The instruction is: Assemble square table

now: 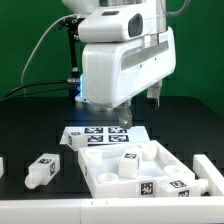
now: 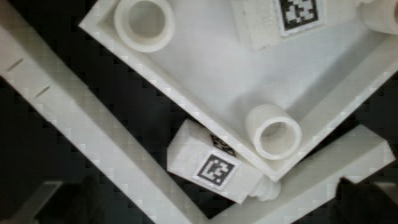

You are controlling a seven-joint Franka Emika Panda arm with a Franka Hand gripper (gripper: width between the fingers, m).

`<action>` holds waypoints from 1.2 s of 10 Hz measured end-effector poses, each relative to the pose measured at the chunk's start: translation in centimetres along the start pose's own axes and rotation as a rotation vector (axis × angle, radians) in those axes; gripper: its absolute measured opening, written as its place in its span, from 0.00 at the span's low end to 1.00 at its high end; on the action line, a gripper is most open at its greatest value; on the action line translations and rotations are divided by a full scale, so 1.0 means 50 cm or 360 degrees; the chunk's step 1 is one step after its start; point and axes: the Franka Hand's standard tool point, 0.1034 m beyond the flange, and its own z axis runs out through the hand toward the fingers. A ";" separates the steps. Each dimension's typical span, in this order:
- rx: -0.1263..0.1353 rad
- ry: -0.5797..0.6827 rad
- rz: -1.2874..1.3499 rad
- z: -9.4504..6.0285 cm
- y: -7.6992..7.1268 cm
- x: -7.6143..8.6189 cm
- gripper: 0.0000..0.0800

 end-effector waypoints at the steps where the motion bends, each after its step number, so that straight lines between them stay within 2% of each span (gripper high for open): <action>1: 0.0000 0.0000 0.0000 0.000 0.000 0.000 0.81; 5: 0.0000 -0.0002 -0.0001 0.001 0.000 -0.001 0.81; 6: -0.0010 0.0003 0.0038 0.001 0.003 -0.003 0.81; 7: -0.0053 0.0024 0.0170 0.002 0.010 -0.001 0.81; 8: -0.0100 0.0056 0.0297 0.002 0.006 0.016 0.81; 9: -0.0098 0.0067 0.0456 0.004 0.000 0.039 0.81; 11: -0.0092 0.0091 0.0648 0.014 0.020 0.096 0.81; 12: -0.0090 0.0101 0.0660 0.018 0.026 0.102 0.81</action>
Offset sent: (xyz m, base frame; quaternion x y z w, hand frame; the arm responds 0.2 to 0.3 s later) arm 0.0000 0.0000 0.0000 0.0000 0.0000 0.0000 1.0000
